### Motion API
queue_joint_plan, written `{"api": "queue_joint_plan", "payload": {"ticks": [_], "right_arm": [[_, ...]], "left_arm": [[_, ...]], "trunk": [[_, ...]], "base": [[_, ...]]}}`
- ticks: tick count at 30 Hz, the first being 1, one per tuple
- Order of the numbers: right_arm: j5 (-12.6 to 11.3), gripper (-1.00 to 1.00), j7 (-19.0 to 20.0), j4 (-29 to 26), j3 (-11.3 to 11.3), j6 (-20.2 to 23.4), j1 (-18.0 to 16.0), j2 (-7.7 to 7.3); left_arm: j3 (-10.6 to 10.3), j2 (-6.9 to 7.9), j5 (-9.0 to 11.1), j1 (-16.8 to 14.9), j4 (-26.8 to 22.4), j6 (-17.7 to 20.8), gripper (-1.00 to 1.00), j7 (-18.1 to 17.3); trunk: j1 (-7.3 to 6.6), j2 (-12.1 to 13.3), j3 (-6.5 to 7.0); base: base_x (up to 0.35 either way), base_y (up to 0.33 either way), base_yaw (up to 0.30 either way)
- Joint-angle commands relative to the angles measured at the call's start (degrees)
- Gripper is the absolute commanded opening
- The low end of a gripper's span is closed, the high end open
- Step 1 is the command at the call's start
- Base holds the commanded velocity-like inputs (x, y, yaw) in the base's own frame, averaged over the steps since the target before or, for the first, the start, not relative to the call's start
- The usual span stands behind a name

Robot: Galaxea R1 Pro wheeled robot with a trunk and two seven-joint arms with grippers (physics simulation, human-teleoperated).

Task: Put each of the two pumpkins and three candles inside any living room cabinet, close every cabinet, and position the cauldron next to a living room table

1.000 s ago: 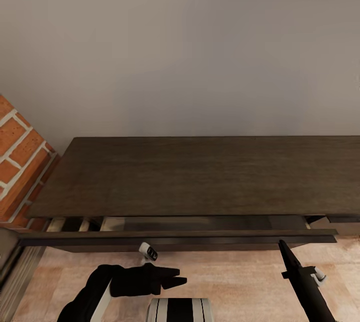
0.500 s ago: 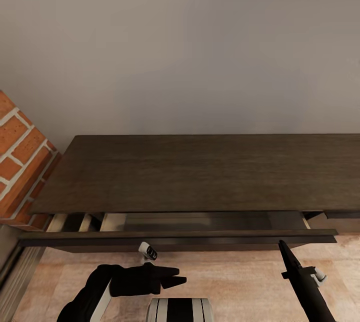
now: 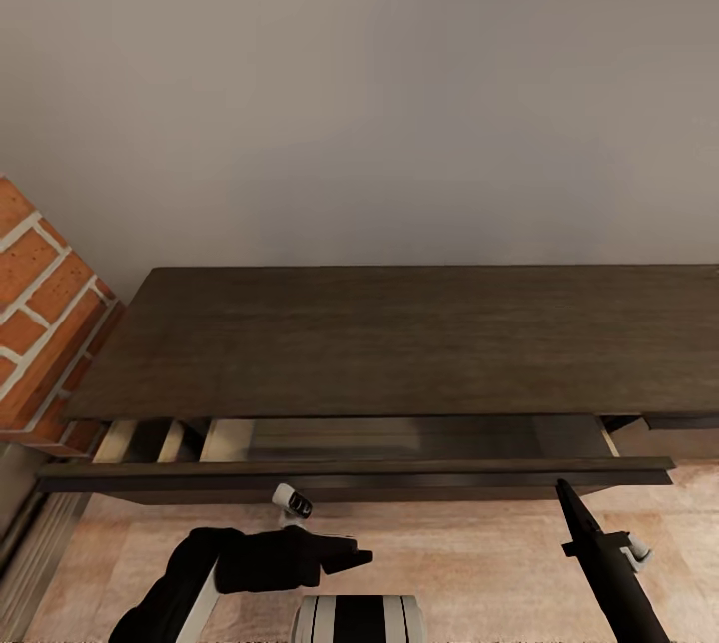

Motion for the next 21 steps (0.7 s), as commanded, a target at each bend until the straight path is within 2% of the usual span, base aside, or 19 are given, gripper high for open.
{"api": "queue_joint_plan", "payload": {"ticks": [1,4,21], "right_arm": [[0.4,-1.00,0.0,3.0,0.7,0.3,0.0,0.00],[0.4,-1.00,0.0,3.0,0.7,0.3,0.0,0.00],[0.4,-1.00,0.0,3.0,0.7,0.3,0.0,-0.09]], "left_arm": [[-0.1,0.01,0.1,0.5,-1.5,0.7,1.00,-0.2],[-0.1,0.01,0.2,1.3,-3.9,0.8,1.00,-0.2],[-0.1,0.01,0.3,3.1,-7.2,0.9,1.00,-0.2]], "trunk": [[-0.01,0.0,-0.04],[-0.01,0.0,-0.04],[-0.01,0.0,-0.04]], "base": [[-0.031,0.000,0.000],[-0.012,0.000,0.000],[-0.003,0.000,0.000]]}}
